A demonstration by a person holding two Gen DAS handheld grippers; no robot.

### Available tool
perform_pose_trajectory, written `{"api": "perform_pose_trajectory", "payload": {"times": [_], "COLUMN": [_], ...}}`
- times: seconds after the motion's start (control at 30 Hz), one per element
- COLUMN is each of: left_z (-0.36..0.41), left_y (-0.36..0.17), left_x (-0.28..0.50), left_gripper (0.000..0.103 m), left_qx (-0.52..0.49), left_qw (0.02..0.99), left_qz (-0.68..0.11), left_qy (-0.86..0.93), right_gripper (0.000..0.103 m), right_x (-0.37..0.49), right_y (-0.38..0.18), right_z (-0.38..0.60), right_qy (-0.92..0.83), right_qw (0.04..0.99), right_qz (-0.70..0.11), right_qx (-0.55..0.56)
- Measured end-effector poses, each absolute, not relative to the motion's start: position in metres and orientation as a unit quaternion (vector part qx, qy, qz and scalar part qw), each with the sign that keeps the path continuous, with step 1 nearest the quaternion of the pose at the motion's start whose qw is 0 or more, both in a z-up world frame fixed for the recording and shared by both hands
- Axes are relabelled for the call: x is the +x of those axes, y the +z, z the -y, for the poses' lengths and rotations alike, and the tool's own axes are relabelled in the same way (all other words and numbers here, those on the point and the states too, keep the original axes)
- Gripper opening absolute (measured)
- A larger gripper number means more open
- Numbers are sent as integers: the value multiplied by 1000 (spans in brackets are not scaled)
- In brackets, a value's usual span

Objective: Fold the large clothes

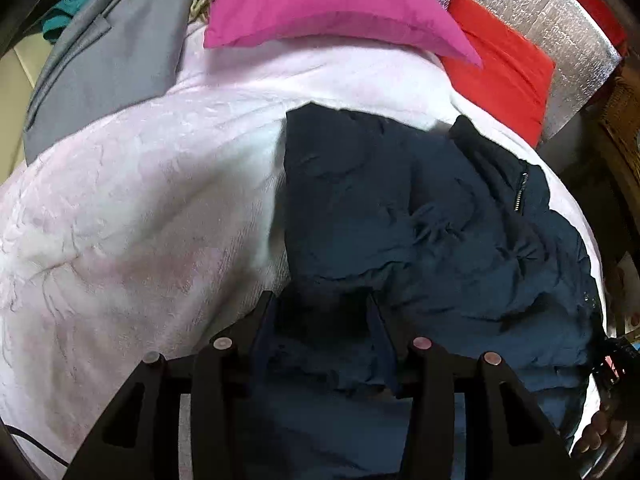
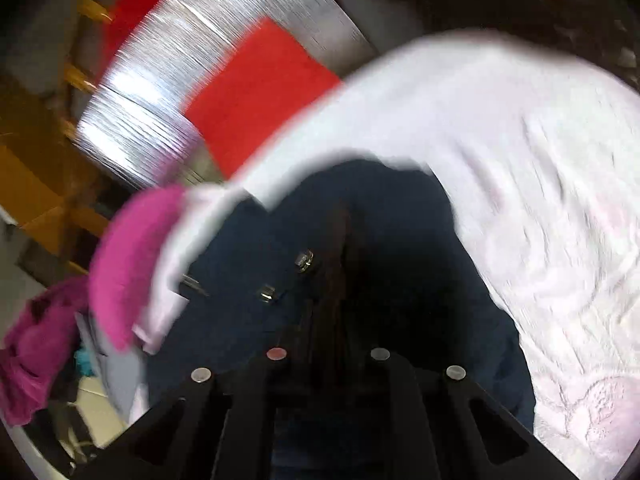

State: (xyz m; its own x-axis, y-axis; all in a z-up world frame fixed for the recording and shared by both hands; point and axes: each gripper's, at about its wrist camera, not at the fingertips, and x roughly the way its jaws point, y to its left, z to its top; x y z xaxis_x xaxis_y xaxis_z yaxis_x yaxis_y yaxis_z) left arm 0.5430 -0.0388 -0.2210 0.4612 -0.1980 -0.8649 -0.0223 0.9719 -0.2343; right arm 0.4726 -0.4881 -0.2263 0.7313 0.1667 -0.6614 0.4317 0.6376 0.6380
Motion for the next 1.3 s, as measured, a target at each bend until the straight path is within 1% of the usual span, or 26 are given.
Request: {"api": "perform_pose_trajectory", "payload": {"times": [0.03,0.07,0.1,0.13,0.17,0.2,0.3,0.37,0.47,0.57,0.6,0.63,0.67,0.7,0.73,0.77,0.83,0.93,1.0,1.07,1.1,1.17,1.2,1.23,1.27,1.3], "left_z": [37,33,29,25,22,16,3,2,3,12,15,17,18,17,17,16,15,17,19,19,18,17,15,12,9,8], "left_y": [-218,-214,-212,-208,-205,-202,-200,-204,-220,-233,-236,-236,-236,-234,-232,-231,-226,-218,-228,-240,-239,-233,-229,-225,-219,-213], "left_x": [542,541,540,539,540,540,542,545,556,559,560,560,560,560,561,561,560,559,562,565,565,562,560,557,553,550], "left_gripper": [51,56,60,61,65,70,74,74,74,73,67,61,50,39,35,28,23,22,24,29,30,31,34,34,34,34], "left_qx": [-112,-126,-140,-158,-173,-190,-210,-217,-232,-227,-218,-214,-213,-215,-217,-217,-217,-194,-179,-176,-175,-174,-176,-179,-178,-176], "left_qw": [848,847,846,844,843,842,843,837,818,811,813,815,817,821,824,826,832,847,838,826,827,827,828,830,833,836], "left_qz": [-514,-512,-510,-505,-501,-493,-481,-485,-505,-517,-520,-520,-517,-511,-507,-503,-494,-478,-502,-524,-523,-524,-523,-520,-516,-512], "left_qy": [-55,-63,-71,-83,-96,-110,-121,-132,-150,-150,-145,-142,-139,-136,-133,-130,-129,-129,-117,-111,-109,-105,-100,-93,-89,-87], "right_gripper": [17,18,28,63,87,102,103,102,100,96,96,87,76,57,47,42,35,33,33,35,40,45,53,67,74,76], "right_x": [469,463,453,442,430,421,419,427,446,457,459,463,467,470,470,471,472,471,467,471,469,470,472,470,463,461], "right_y": [-223,-216,-205,-197,-191,-189,-206,-220,-237,-251,-247,-244,-242,-244,-242,-237,-221,-202,-210,-233,-242,-234,-230,-226,-219,-214], "right_z": [494,500,508,515,524,530,549,555,549,531,522,514,505,501,497,491,483,471,476,489,494,496,496,497,499,499], "right_qy": [-77,-78,-83,-94,-115,-124,-93,-58,-45,-23,-34,-36,-30,-29,-30,-29,-38,-50,-60,-71,-68,-67,-72,-74,-74,-77], "right_qw": [828,831,843,851,858,862,843,828,822,819,832,840,842,842,846,854,870,892,886,866,857,852,850,850,851,853], "right_qz": [-349,-336,-309,-290,-270,-256,-280,-292,-324,-360,-367,-377,-391,-395,-394,-391,-379,-348,-354,-381,-387,-385,-384,-380,-367,-357], "right_qx": [432,436,433,427,421,420,451,475,466,447,415,389,370,365,357,342,313,284,294,316,333,348,352,358,368,373]}}
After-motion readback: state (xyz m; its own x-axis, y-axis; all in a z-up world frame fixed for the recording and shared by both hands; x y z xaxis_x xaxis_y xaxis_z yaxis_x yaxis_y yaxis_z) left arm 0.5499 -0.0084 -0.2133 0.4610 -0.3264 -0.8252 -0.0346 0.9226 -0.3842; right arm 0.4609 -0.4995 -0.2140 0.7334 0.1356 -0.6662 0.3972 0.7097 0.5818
